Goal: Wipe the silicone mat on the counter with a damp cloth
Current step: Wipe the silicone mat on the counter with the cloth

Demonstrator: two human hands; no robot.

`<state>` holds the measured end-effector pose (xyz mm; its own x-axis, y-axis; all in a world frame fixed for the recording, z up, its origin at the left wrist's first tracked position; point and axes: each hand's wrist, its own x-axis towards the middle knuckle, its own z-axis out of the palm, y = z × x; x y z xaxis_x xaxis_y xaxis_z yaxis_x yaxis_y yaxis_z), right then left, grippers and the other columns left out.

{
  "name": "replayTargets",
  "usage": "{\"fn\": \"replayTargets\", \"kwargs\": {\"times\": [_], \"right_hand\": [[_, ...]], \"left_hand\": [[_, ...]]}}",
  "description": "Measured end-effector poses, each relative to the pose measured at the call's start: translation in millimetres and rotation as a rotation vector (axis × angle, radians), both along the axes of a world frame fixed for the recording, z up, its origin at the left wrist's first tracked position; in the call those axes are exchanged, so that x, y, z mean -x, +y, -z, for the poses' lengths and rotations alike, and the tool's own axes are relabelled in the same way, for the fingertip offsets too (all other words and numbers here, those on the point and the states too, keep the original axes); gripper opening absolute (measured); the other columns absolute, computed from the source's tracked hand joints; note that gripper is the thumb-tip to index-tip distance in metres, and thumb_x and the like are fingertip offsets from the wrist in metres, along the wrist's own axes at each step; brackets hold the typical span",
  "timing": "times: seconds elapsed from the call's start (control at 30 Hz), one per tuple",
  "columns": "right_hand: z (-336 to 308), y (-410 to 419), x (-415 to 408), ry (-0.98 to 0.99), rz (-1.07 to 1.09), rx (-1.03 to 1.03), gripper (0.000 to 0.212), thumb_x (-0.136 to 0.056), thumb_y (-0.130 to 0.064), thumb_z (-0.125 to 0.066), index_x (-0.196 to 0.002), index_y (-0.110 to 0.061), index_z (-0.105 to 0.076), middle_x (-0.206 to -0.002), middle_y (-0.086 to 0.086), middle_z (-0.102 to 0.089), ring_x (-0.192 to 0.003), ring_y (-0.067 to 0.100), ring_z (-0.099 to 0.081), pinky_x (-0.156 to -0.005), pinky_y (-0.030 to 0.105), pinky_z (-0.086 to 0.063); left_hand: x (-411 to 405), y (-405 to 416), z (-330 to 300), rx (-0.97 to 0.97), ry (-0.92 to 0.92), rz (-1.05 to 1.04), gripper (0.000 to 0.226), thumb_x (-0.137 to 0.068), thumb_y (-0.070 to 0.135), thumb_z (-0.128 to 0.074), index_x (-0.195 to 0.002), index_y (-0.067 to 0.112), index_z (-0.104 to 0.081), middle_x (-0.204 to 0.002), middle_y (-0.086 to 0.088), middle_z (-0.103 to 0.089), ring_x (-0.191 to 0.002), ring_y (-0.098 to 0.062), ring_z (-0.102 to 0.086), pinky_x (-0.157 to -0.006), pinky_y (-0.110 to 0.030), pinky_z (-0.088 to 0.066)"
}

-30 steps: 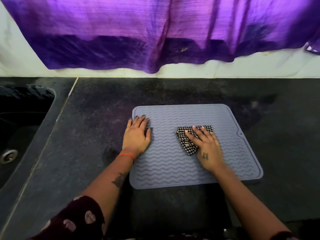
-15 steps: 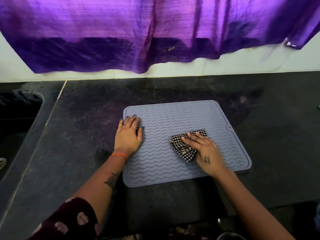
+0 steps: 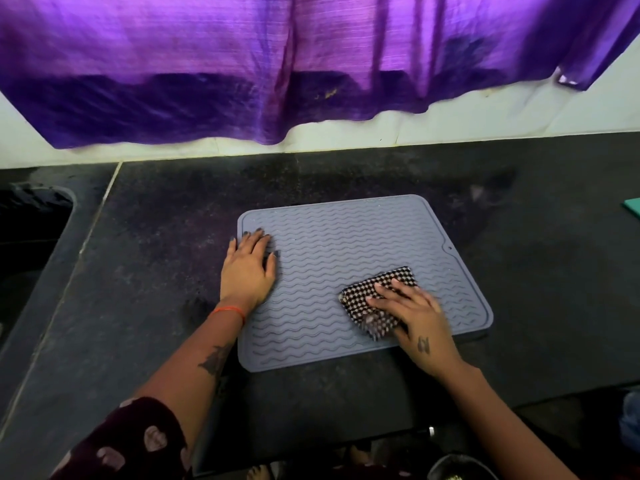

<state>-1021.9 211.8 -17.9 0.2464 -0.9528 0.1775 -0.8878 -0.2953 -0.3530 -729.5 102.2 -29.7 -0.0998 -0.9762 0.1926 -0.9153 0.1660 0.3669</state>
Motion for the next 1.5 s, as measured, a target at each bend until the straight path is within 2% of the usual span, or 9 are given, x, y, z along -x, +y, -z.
{"fn": "replayTargets", "kwargs": {"times": [0.1, 0.23, 0.53, 0.67, 0.83, 1.0, 1.23, 1.37, 1.5], "right_hand": [[4.9, 2.4, 0.8, -0.023, 0.018, -0.013, 0.064, -0.064, -0.013, -0.055, -0.121, -0.043, -0.052, -0.132, -0.019, -0.05, -0.128, 0.005, -0.035, -0.104, 0.022, -0.014], [-11.8, 0.7, 0.0, -0.02, 0.059, 0.043, 0.051, -0.07, -0.022, -0.047, -0.116, -0.042, -0.058, -0.118, -0.018, -0.063, -0.112, 0.008, -0.053, -0.092, 0.026, -0.026], [-8.3, 6.9, 5.9, 0.04, -0.002, 0.108, 0.049, -0.068, -0.024, -0.048, -0.112, -0.042, -0.06, -0.113, -0.019, -0.063, -0.103, 0.01, -0.049, -0.085, 0.025, -0.026], [-17.5, 2.9, 10.9, 0.004, -0.002, 0.167, 0.047, -0.07, -0.02, -0.043, -0.109, -0.029, -0.066, -0.125, -0.008, -0.06, -0.116, 0.013, -0.046, -0.095, 0.031, -0.029], [17.3, 24.5, 9.6, 0.008, 0.005, 0.076, 0.057, -0.068, -0.014, -0.038, -0.121, -0.032, -0.049, -0.134, -0.004, -0.052, -0.133, 0.013, -0.032, -0.112, 0.029, -0.015], [3.3, 24.1, 18.3, -0.06, 0.018, 0.053, 0.06, -0.074, -0.01, -0.037, -0.129, -0.031, -0.049, -0.135, -0.008, -0.05, -0.132, 0.012, -0.036, -0.114, 0.026, -0.017], [13.1, 29.6, 28.1, 0.025, -0.037, -0.025, 0.083, -0.065, 0.0, -0.041, -0.136, -0.042, -0.032, -0.145, -0.012, -0.035, -0.14, 0.008, -0.017, -0.114, 0.029, -0.007], [1.5, 13.6, 38.9, -0.041, 0.003, 0.036, 0.066, -0.076, -0.006, -0.029, -0.132, -0.036, -0.045, -0.141, -0.009, -0.043, -0.138, 0.013, -0.027, -0.114, 0.035, -0.016], [16.2, 7.7, 36.6, 0.143, -0.021, 0.023, 0.069, -0.075, -0.011, -0.029, -0.135, -0.043, -0.034, -0.145, -0.01, -0.035, -0.139, 0.019, -0.021, -0.111, 0.04, -0.015]], "left_hand": [[1.3, 0.5, -1.4, -0.002, 0.006, 0.002, 0.057, -0.088, 0.038, -0.03, -0.135, 0.01, -0.047, -0.145, -0.009, -0.041, -0.136, -0.027, -0.033, -0.118, -0.04, -0.009], [0.6, 1.5, -1.1, 0.005, 0.009, 0.002, 0.057, -0.088, 0.037, -0.03, -0.134, 0.009, -0.048, -0.145, -0.01, -0.041, -0.136, -0.028, -0.034, -0.118, -0.041, -0.01], [1.2, 1.8, -1.4, 0.001, 0.007, 0.001, 0.057, -0.088, 0.038, -0.029, -0.135, 0.01, -0.047, -0.146, -0.009, -0.04, -0.137, -0.026, -0.032, -0.118, -0.039, -0.007], [1.6, 2.4, -1.2, 0.004, 0.007, -0.002, 0.057, -0.088, 0.038, -0.03, -0.135, 0.01, -0.047, -0.145, -0.01, -0.041, -0.136, -0.026, -0.033, -0.118, -0.039, -0.008], [1.2, 2.1, -1.2, 0.008, 0.003, -0.006, 0.057, -0.088, 0.038, -0.03, -0.134, 0.01, -0.048, -0.145, -0.009, -0.042, -0.136, -0.025, -0.034, -0.118, -0.038, -0.008], [-0.5, 0.2, 0.6, 0.026, -0.003, -0.008, 0.055, -0.088, 0.037, -0.032, -0.131, 0.009, -0.051, -0.141, -0.01, -0.046, -0.132, -0.026, -0.039, -0.117, -0.039, -0.01], [0.9, -1.1, -0.1, 0.031, -0.009, -0.003, 0.054, -0.087, 0.037, -0.034, -0.131, 0.009, -0.051, -0.141, -0.011, -0.047, -0.132, -0.027, -0.039, -0.118, -0.04, -0.01], [1.2, -0.9, 0.3, 0.025, -0.007, -0.004, 0.055, -0.087, 0.037, -0.033, -0.132, 0.008, -0.05, -0.141, -0.012, -0.046, -0.133, -0.027, -0.038, -0.118, -0.04, -0.011], [1.4, 0.2, -1.2, 0.026, -0.008, -0.006, 0.056, -0.088, 0.037, -0.033, -0.132, 0.008, -0.05, -0.142, -0.011, -0.045, -0.133, -0.027, -0.038, -0.118, -0.04, -0.01]]}}
